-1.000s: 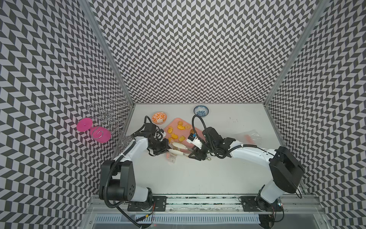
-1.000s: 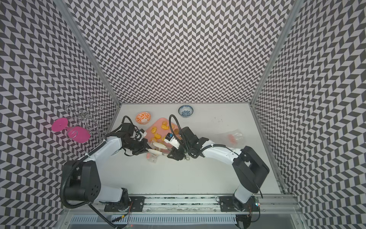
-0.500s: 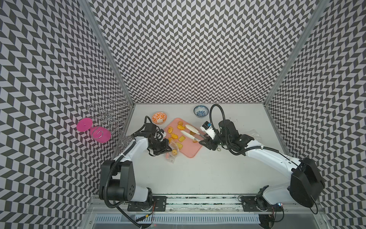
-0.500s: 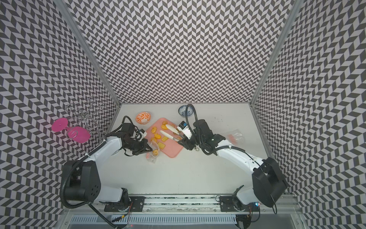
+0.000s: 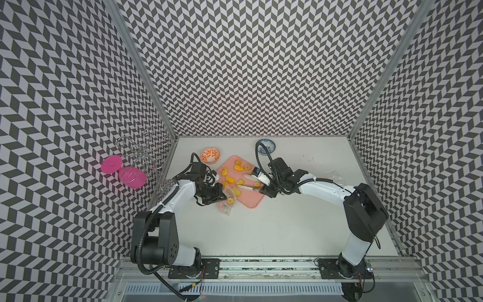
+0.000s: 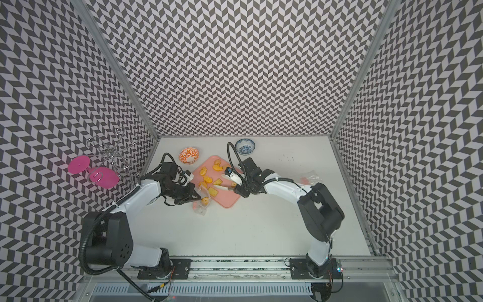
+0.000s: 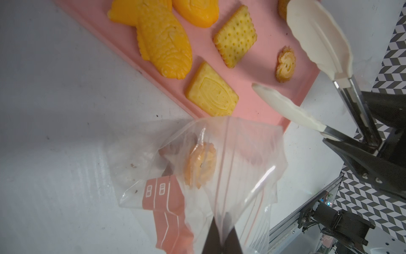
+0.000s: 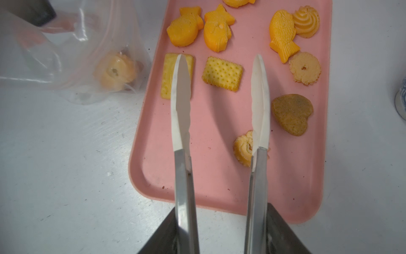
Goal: Put the cookies into a resealable bag to prevent moisture
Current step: Pick up the cookie from the tray.
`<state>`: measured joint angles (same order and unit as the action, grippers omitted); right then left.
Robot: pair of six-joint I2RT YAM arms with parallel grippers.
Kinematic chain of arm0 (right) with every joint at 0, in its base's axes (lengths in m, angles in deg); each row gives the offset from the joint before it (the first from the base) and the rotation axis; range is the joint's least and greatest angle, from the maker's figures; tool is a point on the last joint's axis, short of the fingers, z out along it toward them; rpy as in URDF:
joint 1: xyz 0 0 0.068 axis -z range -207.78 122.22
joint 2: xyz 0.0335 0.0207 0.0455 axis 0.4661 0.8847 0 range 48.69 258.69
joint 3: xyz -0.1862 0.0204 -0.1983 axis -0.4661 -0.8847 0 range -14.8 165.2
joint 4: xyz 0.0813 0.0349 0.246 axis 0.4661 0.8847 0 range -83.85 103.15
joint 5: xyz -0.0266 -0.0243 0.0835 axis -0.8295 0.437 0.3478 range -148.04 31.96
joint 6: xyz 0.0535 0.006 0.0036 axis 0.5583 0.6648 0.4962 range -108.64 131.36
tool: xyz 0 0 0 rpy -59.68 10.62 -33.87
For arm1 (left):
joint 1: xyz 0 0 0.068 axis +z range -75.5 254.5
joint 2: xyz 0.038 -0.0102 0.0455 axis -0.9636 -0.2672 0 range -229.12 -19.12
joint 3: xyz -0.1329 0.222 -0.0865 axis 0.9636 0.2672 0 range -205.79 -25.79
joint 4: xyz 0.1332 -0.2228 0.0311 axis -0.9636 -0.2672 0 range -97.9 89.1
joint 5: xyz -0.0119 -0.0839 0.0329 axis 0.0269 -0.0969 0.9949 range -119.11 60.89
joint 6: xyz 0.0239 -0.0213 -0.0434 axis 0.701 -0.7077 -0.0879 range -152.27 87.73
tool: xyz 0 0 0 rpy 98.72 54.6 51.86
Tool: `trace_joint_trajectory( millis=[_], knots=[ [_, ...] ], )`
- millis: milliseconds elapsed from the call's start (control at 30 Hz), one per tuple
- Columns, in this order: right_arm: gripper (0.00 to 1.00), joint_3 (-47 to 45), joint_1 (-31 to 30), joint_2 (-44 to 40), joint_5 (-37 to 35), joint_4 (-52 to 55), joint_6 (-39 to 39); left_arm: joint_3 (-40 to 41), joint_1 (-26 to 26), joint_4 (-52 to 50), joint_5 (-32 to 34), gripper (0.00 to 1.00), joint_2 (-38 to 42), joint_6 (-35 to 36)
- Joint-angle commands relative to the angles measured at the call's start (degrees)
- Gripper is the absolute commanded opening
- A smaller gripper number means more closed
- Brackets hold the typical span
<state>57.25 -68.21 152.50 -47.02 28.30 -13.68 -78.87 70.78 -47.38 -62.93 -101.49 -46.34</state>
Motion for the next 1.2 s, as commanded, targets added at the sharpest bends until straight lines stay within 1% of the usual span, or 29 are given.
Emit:
trace_joint_trajectory(
  millis=[0,133,267,500,733,933,1067,1167],
  knots=[
    [0.56,3.1,-0.71,2.01,-1.59,-1.58,-1.64,-1.09,0.25,-0.59,0.34,0.0,1.07,1.23],
    [0.56,4.86,-1.05,4.8,-1.71,-0.63,-1.86,-0.93,0.21,-0.58,0.36,0.0,1.03,1.37],
    [0.57,5.62,-1.65,5.77,-1.0,-0.79,-1.28,-0.71,0.21,-0.36,0.3,0.0,1.13,1.26],
    [0.57,8.84,-2.2,9.11,-4.69,1.35,1.52,-0.6,0.26,-0.37,0.34,0.0,1.12,1.55],
    [0.51,9.94,-2.64,10.27,-6.3,3.54,3.28,-0.15,0.18,-0.01,0.21,0.0,1.26,1.26],
    [0.45,10.31,-2.49,9.03,-7.11,4.21,3.77,-0.57,0.2,-0.06,0.16,0.0,0.85,1.3],
    [0.44,9.58,-1.81,6.98,-6.87,4.34,4.02,-0.76,0.06,0.16,0.16,0.0,0.62,1.08],
    [0.44,7.85,-1.17,3.84,-5.11,3.24,4.73,-0.99,-0.04,0.33,0.16,0.0,0.23,1.12]
  ],
)
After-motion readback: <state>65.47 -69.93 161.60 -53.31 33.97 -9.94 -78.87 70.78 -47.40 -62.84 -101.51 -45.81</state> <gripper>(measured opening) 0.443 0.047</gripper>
